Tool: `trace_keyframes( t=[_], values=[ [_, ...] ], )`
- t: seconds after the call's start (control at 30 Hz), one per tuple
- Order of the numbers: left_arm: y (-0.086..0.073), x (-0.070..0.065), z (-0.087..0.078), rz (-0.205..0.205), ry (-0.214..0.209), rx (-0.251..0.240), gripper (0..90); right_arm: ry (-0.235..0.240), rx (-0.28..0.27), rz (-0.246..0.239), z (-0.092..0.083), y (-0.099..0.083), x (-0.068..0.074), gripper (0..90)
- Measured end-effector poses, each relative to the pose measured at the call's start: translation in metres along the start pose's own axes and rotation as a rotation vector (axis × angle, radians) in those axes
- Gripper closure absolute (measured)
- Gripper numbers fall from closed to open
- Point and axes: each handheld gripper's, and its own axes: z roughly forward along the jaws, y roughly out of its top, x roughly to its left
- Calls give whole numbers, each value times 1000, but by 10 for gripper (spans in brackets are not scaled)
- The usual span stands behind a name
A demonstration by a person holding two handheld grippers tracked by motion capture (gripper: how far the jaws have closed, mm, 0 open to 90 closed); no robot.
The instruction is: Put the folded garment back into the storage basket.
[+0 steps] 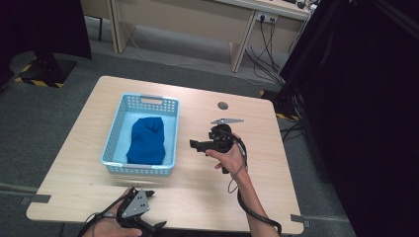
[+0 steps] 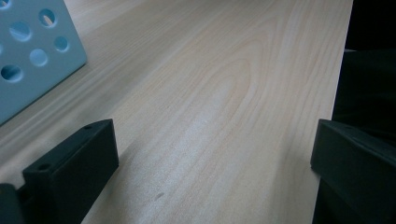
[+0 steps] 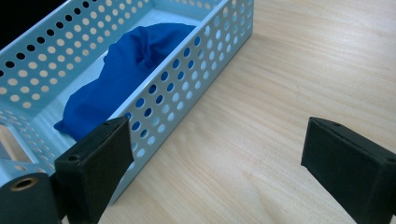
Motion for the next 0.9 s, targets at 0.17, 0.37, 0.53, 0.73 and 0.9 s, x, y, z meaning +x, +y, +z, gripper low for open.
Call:
trace_keyframes(
  t=[0.17, 0.37, 0.53, 0.73, 0.9],
  values=[
    [0, -1, 0, -6, -11, 0, 1, 3, 0, -1, -2, -6, -2, 94],
    [0, 0, 0, -4, 3, 1, 1, 7, 6, -10, -5, -14, -4, 94],
    [0, 0, 0, 0, 11, 4, 1, 5, 7, -3, -7, -20, -8, 94],
    [0, 0, 0, 1, 12, 4, 1, 1, 5, 1, -10, -26, -11, 94],
    [0, 0, 0, 0, 12, 4, 1, 0, 11, 5, -11, -33, -14, 94]
  ],
)
